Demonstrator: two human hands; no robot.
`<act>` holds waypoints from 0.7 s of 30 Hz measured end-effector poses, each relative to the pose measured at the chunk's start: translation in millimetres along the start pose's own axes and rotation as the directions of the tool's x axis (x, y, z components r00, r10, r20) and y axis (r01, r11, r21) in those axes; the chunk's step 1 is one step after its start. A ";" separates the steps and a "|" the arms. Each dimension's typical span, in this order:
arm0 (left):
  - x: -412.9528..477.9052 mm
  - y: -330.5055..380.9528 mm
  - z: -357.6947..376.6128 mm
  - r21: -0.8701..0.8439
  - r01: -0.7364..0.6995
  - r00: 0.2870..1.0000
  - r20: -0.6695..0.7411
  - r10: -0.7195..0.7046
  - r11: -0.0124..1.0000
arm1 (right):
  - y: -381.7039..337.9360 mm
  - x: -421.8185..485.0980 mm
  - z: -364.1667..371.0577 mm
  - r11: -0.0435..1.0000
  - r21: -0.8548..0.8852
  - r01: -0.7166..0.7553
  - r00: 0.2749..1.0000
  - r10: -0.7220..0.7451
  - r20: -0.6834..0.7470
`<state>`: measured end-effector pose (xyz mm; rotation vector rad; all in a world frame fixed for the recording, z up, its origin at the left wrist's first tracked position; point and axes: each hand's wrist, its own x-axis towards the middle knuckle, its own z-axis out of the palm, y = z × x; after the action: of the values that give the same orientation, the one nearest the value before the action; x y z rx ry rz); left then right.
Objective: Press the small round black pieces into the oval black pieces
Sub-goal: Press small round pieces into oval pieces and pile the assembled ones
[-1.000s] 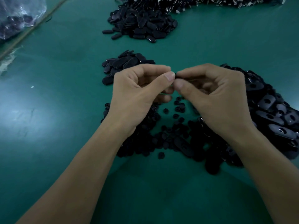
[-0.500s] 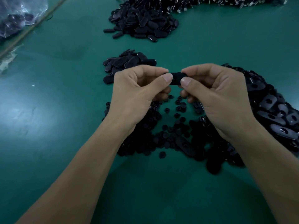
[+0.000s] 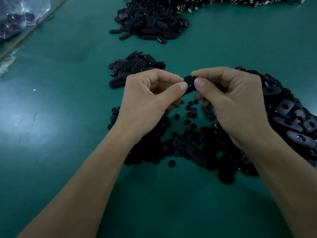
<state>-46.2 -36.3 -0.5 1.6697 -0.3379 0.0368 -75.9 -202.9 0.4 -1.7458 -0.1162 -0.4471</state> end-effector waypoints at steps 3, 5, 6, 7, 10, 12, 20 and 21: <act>-1.2 -0.2 2.2 0.115 -0.073 0.997 -0.019 0.076 0.991 | -3.0 -1.7 1.5 0.998 -0.016 0.066 0.996 -0.065 0.056; -0.6 -0.2 2.1 0.137 -0.089 0.995 -0.026 0.094 0.986 | -3.9 -3.2 3.6 0.997 -0.019 0.076 0.993 -0.074 0.096; 0.1 -0.1 1.5 0.132 -0.084 0.996 -0.018 0.087 0.988 | -3.4 -3.3 3.9 0.998 -0.007 0.067 0.993 -0.066 0.099; 0.6 -0.1 0.6 0.132 -0.077 0.997 -0.004 0.078 0.988 | -2.8 -3.0 4.0 0.998 0.013 0.054 0.994 -0.055 0.097; 1.1 -1.6 -0.2 0.150 -0.093 0.996 0.029 0.089 0.984 | -0.4 -3.8 3.6 0.999 0.045 0.013 0.997 -0.016 0.079; 1.7 -1.8 0.0 0.155 -0.093 0.995 -0.023 0.098 0.984 | 1.5 -6.3 4.6 0.997 -0.072 0.017 0.998 -0.013 0.055; 5.9 -6.7 -2.6 0.093 -0.057 0.962 -0.261 0.080 0.994 | 1.3 -14.1 10.8 0.631 -0.730 0.261 0.924 0.054 0.378; 5.4 -6.7 -2.5 0.082 -0.056 0.957 -0.279 0.077 0.995 | 0.6 -14.6 11.7 0.613 -0.745 0.265 0.912 0.091 0.400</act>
<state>-39.0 -34.3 -5.4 1.6981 -0.1777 0.3391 -86.4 -189.4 -7.2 -2.7313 -0.3461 -0.1923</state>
